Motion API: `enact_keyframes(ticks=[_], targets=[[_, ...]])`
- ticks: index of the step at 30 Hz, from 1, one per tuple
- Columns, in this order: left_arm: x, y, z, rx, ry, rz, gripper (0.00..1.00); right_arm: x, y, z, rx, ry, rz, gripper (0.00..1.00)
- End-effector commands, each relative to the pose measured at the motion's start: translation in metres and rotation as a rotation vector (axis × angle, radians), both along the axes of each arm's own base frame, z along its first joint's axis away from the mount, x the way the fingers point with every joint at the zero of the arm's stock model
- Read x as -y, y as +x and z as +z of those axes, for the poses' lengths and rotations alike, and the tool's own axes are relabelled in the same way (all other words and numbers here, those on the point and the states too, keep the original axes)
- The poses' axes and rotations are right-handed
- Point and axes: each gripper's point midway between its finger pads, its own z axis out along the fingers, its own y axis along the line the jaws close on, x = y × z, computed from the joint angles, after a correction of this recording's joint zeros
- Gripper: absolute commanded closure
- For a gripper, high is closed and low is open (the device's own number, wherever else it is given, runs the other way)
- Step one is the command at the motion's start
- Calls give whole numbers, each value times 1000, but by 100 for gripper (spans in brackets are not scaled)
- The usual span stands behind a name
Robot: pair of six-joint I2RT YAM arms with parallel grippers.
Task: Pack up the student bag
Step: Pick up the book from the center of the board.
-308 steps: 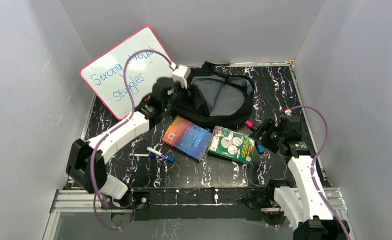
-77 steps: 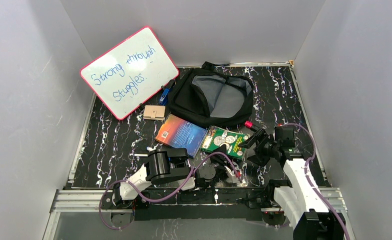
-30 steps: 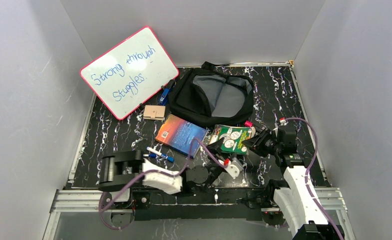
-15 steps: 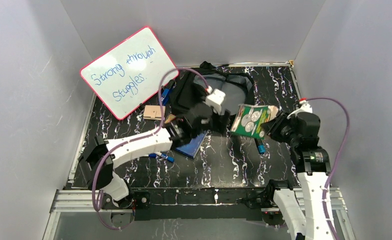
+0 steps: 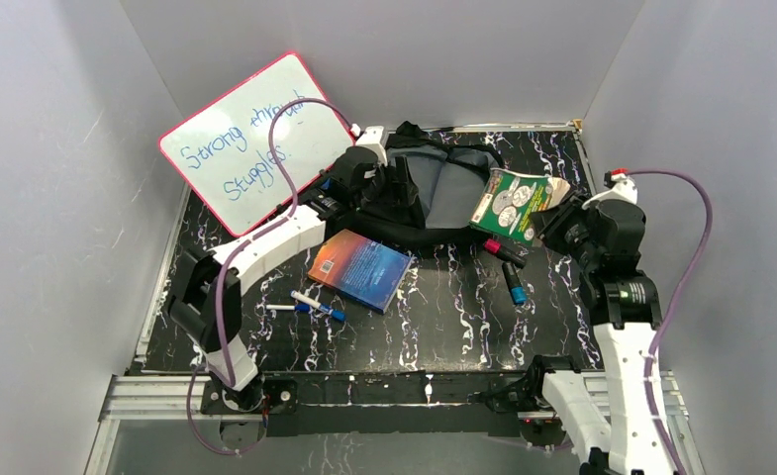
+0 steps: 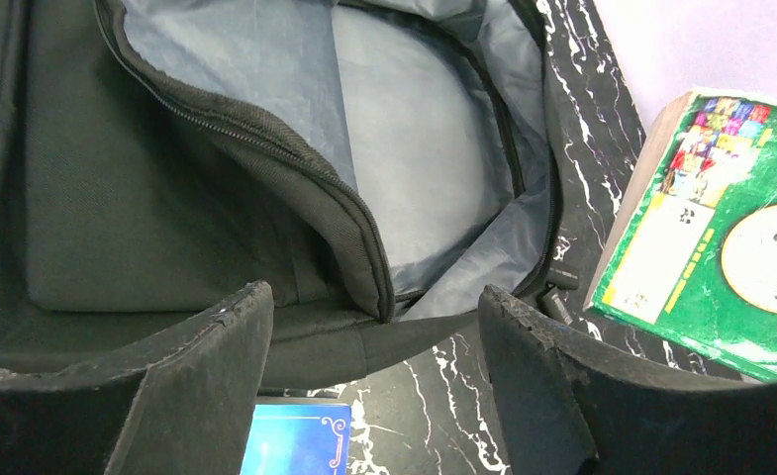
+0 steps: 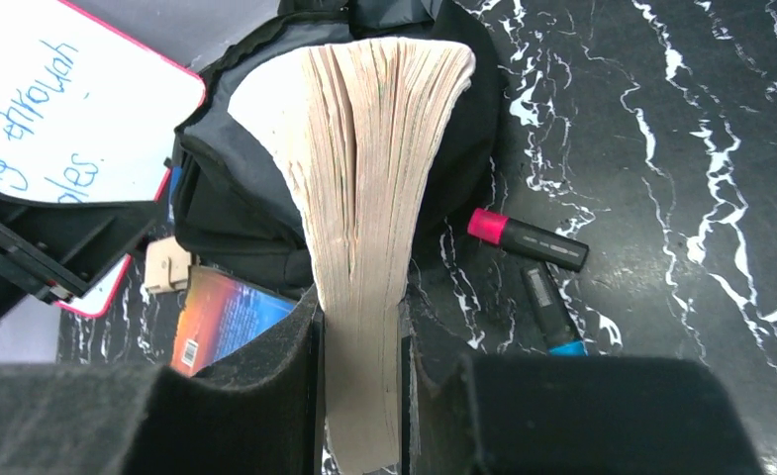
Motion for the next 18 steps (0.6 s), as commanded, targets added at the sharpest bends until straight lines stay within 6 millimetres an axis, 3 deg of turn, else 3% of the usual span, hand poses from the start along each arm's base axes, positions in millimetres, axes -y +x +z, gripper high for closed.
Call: enact_keyframes(ticks=[1, 6, 12, 18], targets=[[14, 13, 7, -46, -146, 2, 27, -6, 35, 65, 249, 99, -7, 100], [17, 32, -15, -95, -182, 22, 27, -12, 44, 72, 265, 127, 16, 100], [25, 47, -45, -138, -175, 34, 26, -11, 41, 69, 256, 132, 10, 100], [31, 59, -57, -136, -171, 50, 26, -13, 39, 65, 251, 144, 13, 100]])
